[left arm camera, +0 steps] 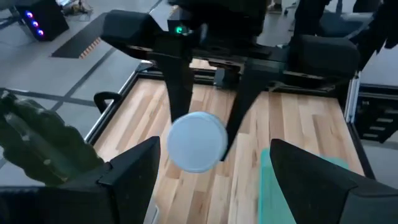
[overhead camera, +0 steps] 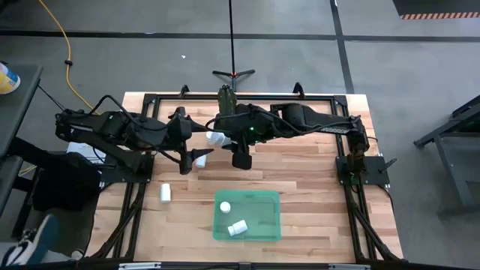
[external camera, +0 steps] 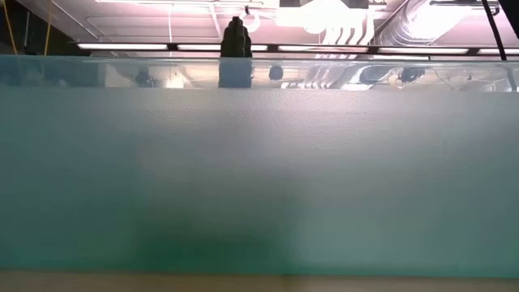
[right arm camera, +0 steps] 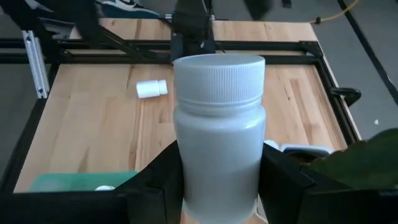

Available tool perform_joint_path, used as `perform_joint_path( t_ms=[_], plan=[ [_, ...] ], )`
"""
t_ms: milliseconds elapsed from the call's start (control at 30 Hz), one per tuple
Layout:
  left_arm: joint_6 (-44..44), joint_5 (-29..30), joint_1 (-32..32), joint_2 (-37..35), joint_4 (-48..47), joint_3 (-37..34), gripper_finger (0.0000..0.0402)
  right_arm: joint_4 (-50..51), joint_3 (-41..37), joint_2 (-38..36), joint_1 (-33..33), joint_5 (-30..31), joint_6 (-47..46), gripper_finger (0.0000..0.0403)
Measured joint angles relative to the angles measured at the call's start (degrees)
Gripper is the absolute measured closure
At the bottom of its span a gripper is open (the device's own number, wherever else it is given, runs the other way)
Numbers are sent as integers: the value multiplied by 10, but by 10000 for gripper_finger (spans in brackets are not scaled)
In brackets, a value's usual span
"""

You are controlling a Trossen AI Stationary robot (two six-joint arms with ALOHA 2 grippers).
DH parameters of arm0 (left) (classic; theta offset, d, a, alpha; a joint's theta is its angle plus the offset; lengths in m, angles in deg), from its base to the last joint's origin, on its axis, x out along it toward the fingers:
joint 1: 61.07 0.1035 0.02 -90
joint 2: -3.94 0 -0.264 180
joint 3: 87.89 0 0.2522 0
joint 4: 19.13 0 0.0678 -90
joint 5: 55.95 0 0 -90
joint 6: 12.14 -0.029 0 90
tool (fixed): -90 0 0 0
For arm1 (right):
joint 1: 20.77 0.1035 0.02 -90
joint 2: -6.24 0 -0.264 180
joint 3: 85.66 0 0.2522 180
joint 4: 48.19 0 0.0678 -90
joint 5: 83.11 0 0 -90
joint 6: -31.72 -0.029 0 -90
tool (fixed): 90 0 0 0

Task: Pick and place pill bottles into a basket
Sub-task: Put the white pill bottle into the green bin

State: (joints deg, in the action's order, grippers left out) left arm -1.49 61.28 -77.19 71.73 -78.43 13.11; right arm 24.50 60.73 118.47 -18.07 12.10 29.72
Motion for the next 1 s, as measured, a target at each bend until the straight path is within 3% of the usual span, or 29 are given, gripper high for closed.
perform_joint_path(
  t_ms=[433,1000],
  plan=[
    [31,-24,0,25,14,0,64,-11,0,0,0,-47,25,252],
    [31,-12,0,55,28,7,64,-9,0,0,1,-73,34,252]
  ],
)
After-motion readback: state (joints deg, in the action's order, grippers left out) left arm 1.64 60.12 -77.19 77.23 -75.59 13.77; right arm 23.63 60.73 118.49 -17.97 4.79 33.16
